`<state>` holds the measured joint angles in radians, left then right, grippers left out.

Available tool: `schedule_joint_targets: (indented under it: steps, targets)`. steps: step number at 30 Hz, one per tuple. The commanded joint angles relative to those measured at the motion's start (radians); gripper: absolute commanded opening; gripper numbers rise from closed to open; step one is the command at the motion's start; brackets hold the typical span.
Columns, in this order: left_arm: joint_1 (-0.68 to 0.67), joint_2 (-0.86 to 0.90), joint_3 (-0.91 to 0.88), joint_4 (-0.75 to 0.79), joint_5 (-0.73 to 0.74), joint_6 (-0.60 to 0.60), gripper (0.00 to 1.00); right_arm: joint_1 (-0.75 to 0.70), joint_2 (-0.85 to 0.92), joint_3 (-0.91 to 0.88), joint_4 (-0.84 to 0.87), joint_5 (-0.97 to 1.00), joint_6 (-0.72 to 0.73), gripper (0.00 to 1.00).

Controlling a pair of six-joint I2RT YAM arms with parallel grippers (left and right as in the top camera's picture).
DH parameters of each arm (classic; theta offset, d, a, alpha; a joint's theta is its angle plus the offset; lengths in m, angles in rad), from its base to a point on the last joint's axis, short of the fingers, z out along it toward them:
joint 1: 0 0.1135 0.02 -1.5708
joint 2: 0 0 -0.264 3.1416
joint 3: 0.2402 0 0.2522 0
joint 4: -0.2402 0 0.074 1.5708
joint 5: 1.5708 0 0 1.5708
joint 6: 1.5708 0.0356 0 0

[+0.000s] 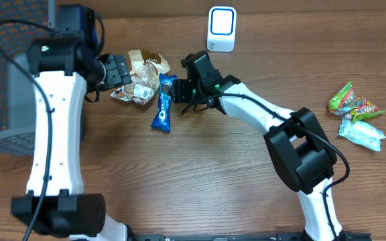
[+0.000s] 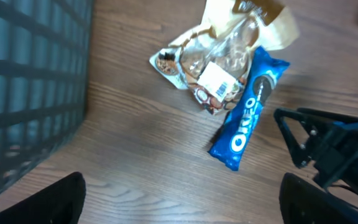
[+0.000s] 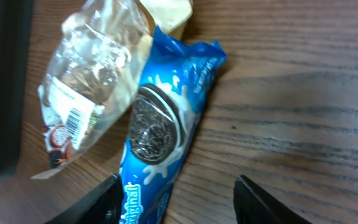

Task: Scan the item barcode
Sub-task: 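Move the right gripper back toward the blue Oreo pack, then grasp the blue Oreo pack end with the right gripper and lift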

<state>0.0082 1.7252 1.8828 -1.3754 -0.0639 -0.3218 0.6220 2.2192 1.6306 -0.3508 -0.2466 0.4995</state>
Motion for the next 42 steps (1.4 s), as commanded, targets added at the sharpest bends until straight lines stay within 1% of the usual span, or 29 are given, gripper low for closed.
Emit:
schedule_joint_targets:
  steps: [1, 5, 15, 18, 20, 24, 27, 30, 34, 38, 42]
  targets:
    - [-0.003, 0.031, -0.075, 0.051, -0.006, 0.004, 0.89, 0.018, 0.014, 0.012, 0.011, 0.008, 0.006, 0.57]
    - [-0.003, 0.067, -0.099, 0.095, -0.006, 0.005, 0.89, 0.036, 0.016, 0.012, 0.024, 0.011, 0.006, 0.56]
    - [-0.008, 0.134, -0.099, 0.119, -0.021, 0.011, 0.89, 0.086, 0.057, 0.012, 0.072, 0.075, 0.007, 0.56]
    - [-0.009, 0.134, -0.099, 0.124, -0.021, 0.011, 0.89, 0.085, 0.077, 0.012, 0.073, 0.075, 0.014, 0.53]
    - [-0.009, 0.134, -0.099, 0.124, -0.021, 0.011, 0.89, 0.085, 0.079, 0.012, 0.068, 0.075, 0.018, 0.48]
    - [-0.009, 0.134, -0.099, 0.124, -0.021, 0.011, 0.90, 0.085, 0.079, 0.013, 0.043, 0.075, 0.018, 0.34]
    - [-0.009, 0.134, -0.099, 0.124, -0.021, 0.011, 0.90, 0.082, 0.079, 0.013, 0.021, 0.074, 0.018, 0.30]
    - [-0.009, 0.134, -0.099, 0.124, -0.021, 0.011, 0.90, 0.074, 0.074, 0.013, -0.010, 0.074, 0.018, 0.23]
    - [-0.009, 0.134, -0.099, 0.124, -0.021, 0.011, 0.91, 0.066, 0.048, 0.013, -0.066, 0.048, 0.018, 0.19]
    - [-0.009, 0.134, -0.099, 0.120, 0.010, 0.011, 0.97, 0.044, -0.015, 0.014, -0.144, -0.061, 0.018, 0.18]
    - [-0.009, 0.134, -0.100, 0.104, 0.067, 0.011, 0.98, -0.013, -0.067, 0.014, -0.252, -0.195, 0.003, 0.15]
